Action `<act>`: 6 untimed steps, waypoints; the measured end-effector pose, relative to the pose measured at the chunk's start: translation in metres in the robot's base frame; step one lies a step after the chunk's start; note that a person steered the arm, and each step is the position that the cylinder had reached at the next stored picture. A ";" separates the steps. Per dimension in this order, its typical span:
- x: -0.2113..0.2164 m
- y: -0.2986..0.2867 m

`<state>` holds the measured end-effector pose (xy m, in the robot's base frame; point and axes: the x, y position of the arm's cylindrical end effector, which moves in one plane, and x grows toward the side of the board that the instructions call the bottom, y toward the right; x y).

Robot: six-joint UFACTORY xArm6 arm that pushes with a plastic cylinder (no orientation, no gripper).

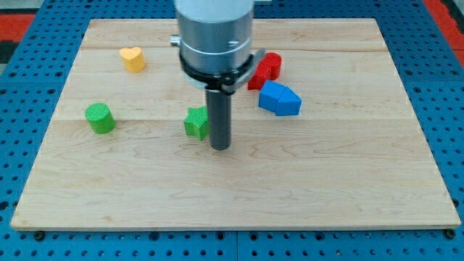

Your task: Slide the green star closer to the yellow hexagon

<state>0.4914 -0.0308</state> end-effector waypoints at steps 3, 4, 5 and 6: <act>-0.048 -0.015; -0.031 -0.031; -0.030 -0.068; -0.047 -0.082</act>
